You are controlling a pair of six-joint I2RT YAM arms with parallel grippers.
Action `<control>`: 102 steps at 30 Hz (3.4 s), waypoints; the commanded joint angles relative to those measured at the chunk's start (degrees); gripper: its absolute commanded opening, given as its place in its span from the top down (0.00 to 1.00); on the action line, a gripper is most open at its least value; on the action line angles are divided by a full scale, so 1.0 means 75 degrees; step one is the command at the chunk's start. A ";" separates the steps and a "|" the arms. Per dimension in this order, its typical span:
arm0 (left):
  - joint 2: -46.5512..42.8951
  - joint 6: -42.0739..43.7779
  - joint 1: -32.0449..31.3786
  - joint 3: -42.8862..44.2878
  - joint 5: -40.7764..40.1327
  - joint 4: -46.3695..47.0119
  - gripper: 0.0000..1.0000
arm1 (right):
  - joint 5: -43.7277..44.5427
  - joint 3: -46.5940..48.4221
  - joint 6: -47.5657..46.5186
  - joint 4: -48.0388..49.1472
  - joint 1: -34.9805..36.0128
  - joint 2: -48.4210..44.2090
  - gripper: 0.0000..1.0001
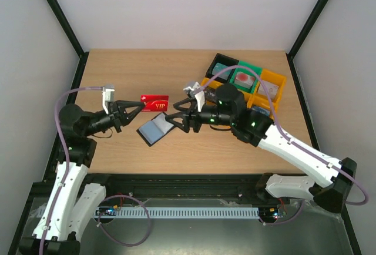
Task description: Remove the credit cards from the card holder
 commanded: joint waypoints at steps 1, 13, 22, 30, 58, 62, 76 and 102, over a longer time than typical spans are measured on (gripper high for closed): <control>0.0012 -0.2116 0.0138 -0.0175 -0.0534 0.2122 0.98 | 0.0888 -0.1635 0.2896 0.5572 -0.0063 -0.0573 0.34; -0.0046 -0.2805 0.0240 -0.0359 -0.0658 0.2926 0.98 | 0.0348 -0.1977 0.5511 0.8415 -0.0060 0.0721 0.71; 0.0051 -0.1711 0.0256 -0.0179 -0.2075 0.0763 0.13 | 0.1146 -0.2011 0.5927 0.6866 -0.0356 0.0458 0.98; -0.0399 -0.1422 0.1239 -0.1104 -0.5505 -0.3215 0.01 | 0.3116 -0.2389 0.5977 0.0524 -0.3778 -0.0965 0.98; -0.0828 -0.2150 0.2126 -0.3136 -0.5922 -0.3710 0.00 | 0.1717 -0.3052 0.5647 0.2004 -0.6284 0.1711 0.98; -0.0850 -0.2143 0.2127 -0.3158 -0.5889 -0.3683 0.00 | 0.1862 -0.2977 0.5858 0.2389 -0.6307 0.1992 0.98; -0.0874 -0.2113 0.2126 -0.3281 -0.5841 -0.3594 0.01 | 0.3659 -0.1966 0.5092 0.0881 -0.6319 0.2374 0.47; 0.0533 -0.3338 0.1647 -0.3876 -0.5012 -0.2051 0.00 | 0.4316 0.2366 0.1312 -0.1508 0.0380 0.6005 0.24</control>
